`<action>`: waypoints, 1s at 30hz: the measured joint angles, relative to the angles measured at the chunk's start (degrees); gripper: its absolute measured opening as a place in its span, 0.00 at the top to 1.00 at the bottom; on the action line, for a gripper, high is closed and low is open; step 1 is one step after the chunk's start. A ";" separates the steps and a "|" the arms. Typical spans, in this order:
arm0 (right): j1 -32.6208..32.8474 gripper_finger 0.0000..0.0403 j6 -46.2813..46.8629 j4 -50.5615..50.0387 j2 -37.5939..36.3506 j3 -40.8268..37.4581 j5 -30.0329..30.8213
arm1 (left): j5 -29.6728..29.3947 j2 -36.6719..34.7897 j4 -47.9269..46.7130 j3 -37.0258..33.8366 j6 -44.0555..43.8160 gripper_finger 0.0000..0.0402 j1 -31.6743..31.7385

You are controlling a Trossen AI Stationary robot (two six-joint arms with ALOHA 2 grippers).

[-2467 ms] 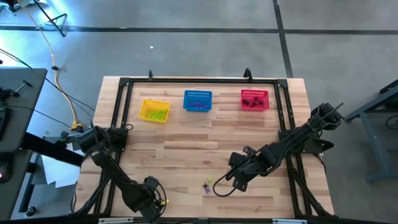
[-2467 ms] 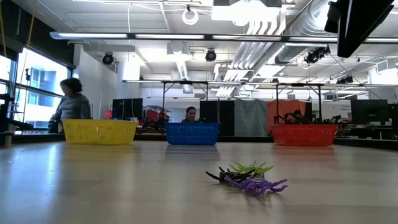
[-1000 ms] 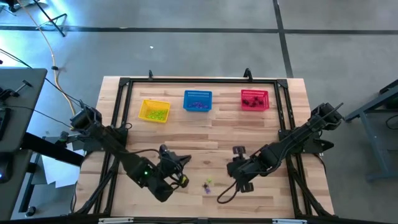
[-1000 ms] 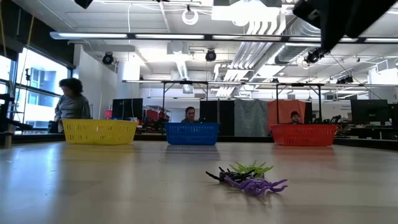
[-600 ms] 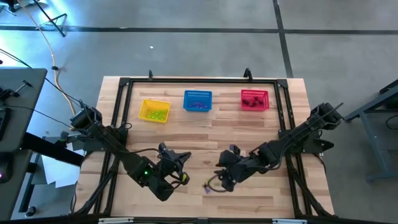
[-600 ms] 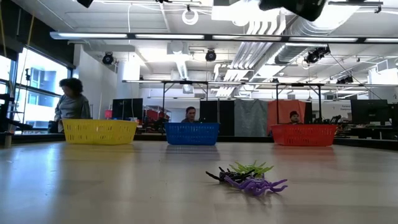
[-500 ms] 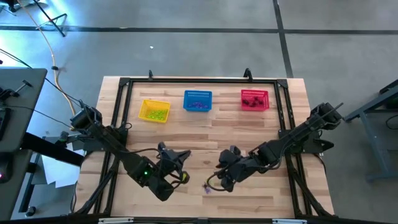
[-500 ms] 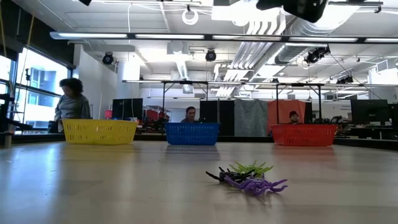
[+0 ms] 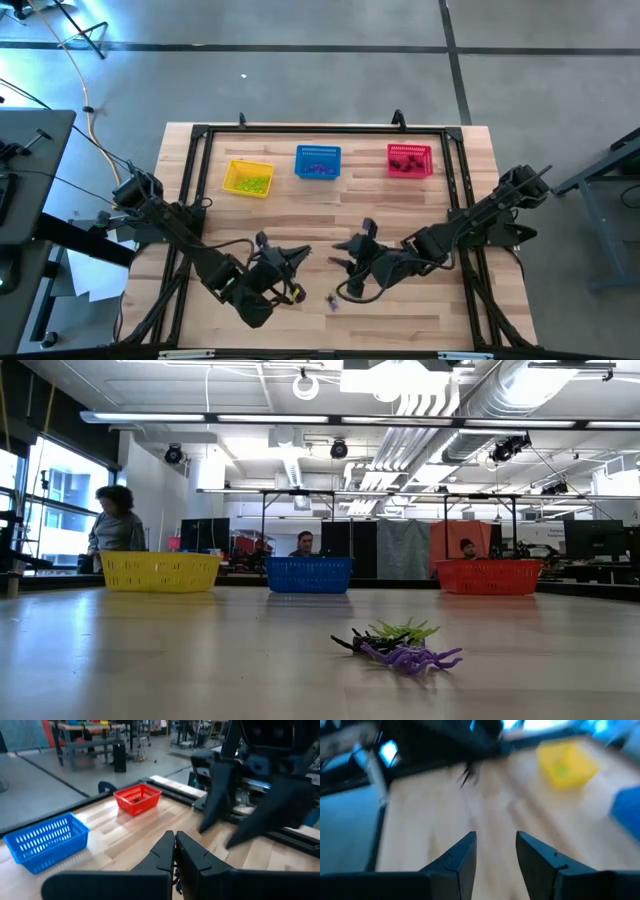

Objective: Sort Halloween decoration
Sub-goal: Put the black spider toy into the red bin

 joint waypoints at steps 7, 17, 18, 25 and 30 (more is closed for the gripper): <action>0.62 0.67 -9.48 12.17 1.11 0.00 6.84 | -1.09 -0.03 6.93 0.00 7.58 1.00 -0.58; 0.49 0.67 -11.24 18.52 4.34 0.00 5.39 | -1.31 -0.03 13.59 0.00 14.92 1.00 -0.44; 0.46 0.67 -11.80 19.24 4.55 0.00 5.13 | -1.33 -0.03 14.01 0.00 15.27 1.00 -0.43; -0.08 0.67 -13.65 22.00 4.59 0.00 4.81 | -0.90 -0.03 14.86 0.00 16.04 1.00 -0.18; -0.95 0.67 -14.34 23.23 4.59 0.00 4.58 | -0.15 -0.03 14.86 0.00 16.04 1.00 -0.12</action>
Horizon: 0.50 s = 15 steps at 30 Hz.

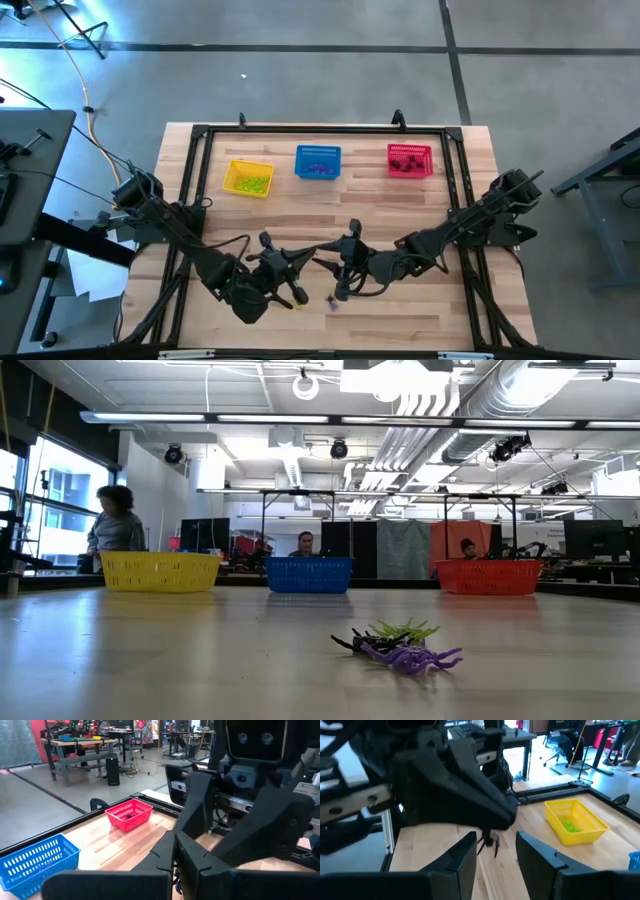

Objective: Sort Halloween decoration
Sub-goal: Put the black spider toy into the red bin

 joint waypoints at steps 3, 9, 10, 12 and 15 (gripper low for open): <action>-0.51 0.67 -0.31 0.63 0.00 0.00 -0.69 | 0.02 0.00 -0.07 0.00 0.00 1.00 0.00; -1.24 0.67 -0.77 1.84 0.00 0.00 -3.07 | -0.08 0.00 -0.02 0.00 0.00 1.00 0.00; -1.30 0.67 -0.76 2.02 0.00 0.00 -3.19 | -0.09 0.00 -0.01 0.00 0.00 1.00 0.00; -1.30 0.68 -0.77 2.08 0.00 0.00 -3.22 | -0.05 0.00 -0.02 0.00 0.00 1.00 0.00; -1.30 0.75 -0.76 2.07 0.00 0.00 -3.19 | -0.09 0.00 -0.04 0.00 0.00 1.00 0.14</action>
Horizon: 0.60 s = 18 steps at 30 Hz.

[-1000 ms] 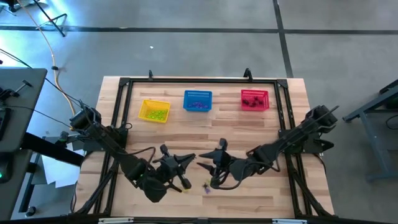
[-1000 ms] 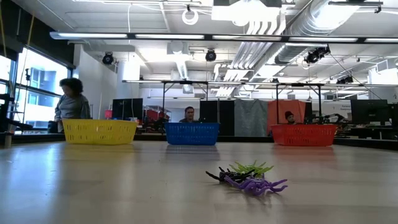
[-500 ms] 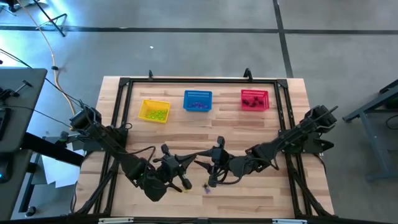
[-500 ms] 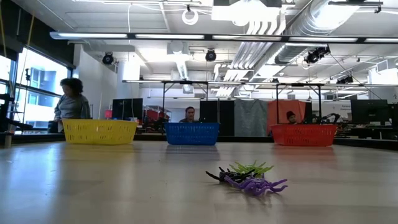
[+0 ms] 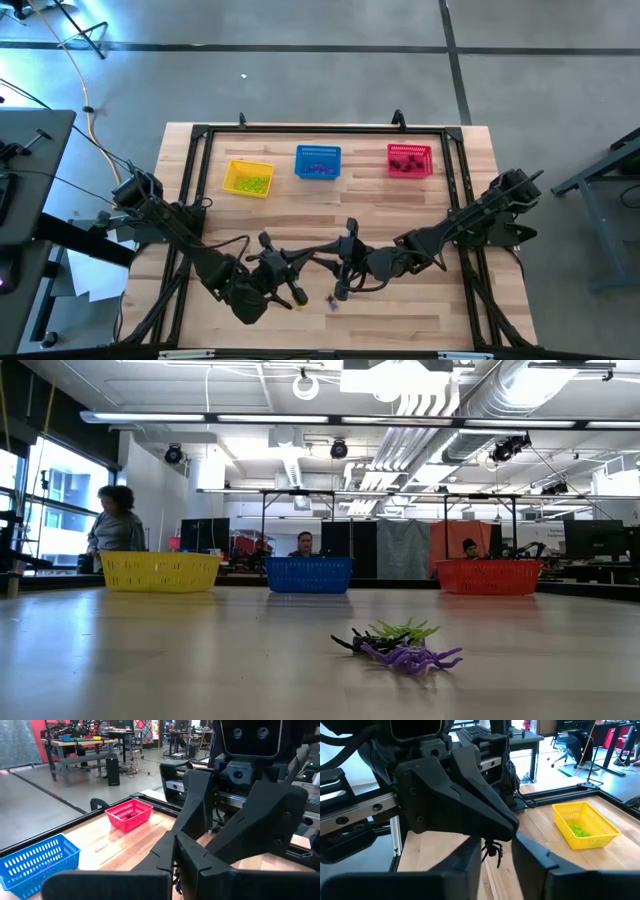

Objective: Sort Halloween decoration
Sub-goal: Put the black spider toy into the red bin

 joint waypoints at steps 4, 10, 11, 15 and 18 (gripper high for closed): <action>-0.27 0.91 0.02 -0.20 -0.02 -0.04 -1.59 | -0.03 0.00 -0.08 0.00 0.00 1.00 0.32; -0.79 0.99 0.46 -0.61 -0.07 -0.09 -3.82 | -0.13 0.00 -0.20 -0.02 0.01 1.00 0.43; -0.83 0.99 0.29 -0.62 -0.09 -0.09 -4.04 | -0.15 0.00 -0.19 -0.02 0.02 1.00 0.43; -0.81 1.00 0.26 -0.61 -0.09 -0.09 -4.30 | 0.07 0.00 -0.11 -0.02 0.36 1.00 0.46; -0.81 1.00 0.44 -0.58 -0.09 -0.09 -4.32 | 0.04 0.00 -0.06 -0.02 0.42 1.00 0.49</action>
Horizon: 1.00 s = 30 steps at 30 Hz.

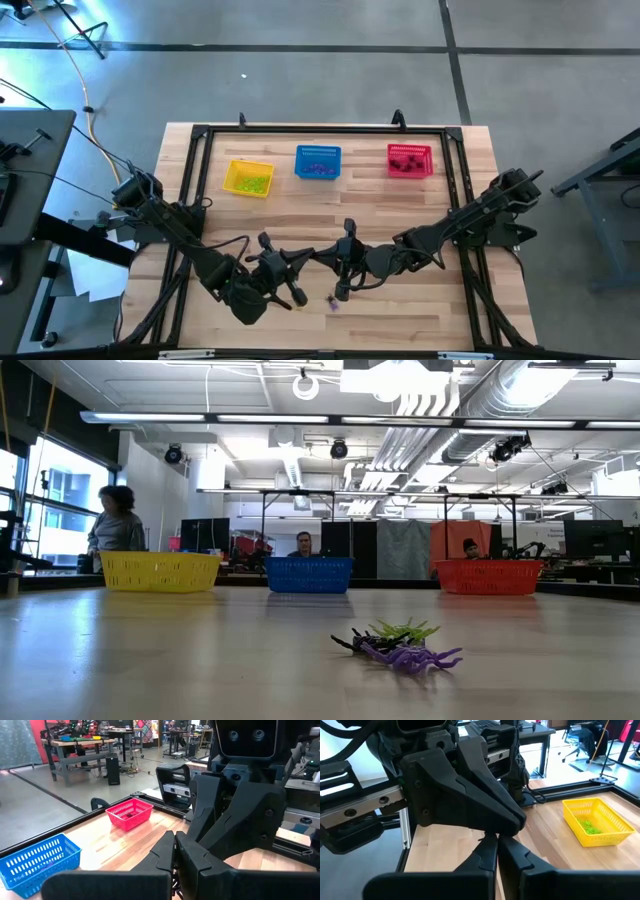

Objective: Sort Halloween decoration
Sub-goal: Put the black spider toy into the red bin

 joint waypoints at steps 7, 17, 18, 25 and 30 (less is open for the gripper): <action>0.00 1.00 0.17 -0.21 0.00 0.00 -0.11 | 0.04 0.00 0.02 0.00 0.02 1.00 0.07; 0.04 1.00 0.20 -0.29 0.02 0.00 -1.03 | 1.38 0.00 0.41 0.00 3.93 0.86 0.22; 0.04 1.00 0.24 -0.29 0.03 0.00 -1.03 | 1.38 0.00 0.51 0.00 3.95 0.84 0.22; 0.00 1.00 2.39 -2.34 -0.11 0.11 -0.36 | 0.87 0.02 0.56 0.00 4.83 0.74 0.22; -0.19 1.00 6.82 -13.32 -3.44 0.13 4.43 | -0.02 -0.03 0.50 -0.01 6.22 0.72 0.17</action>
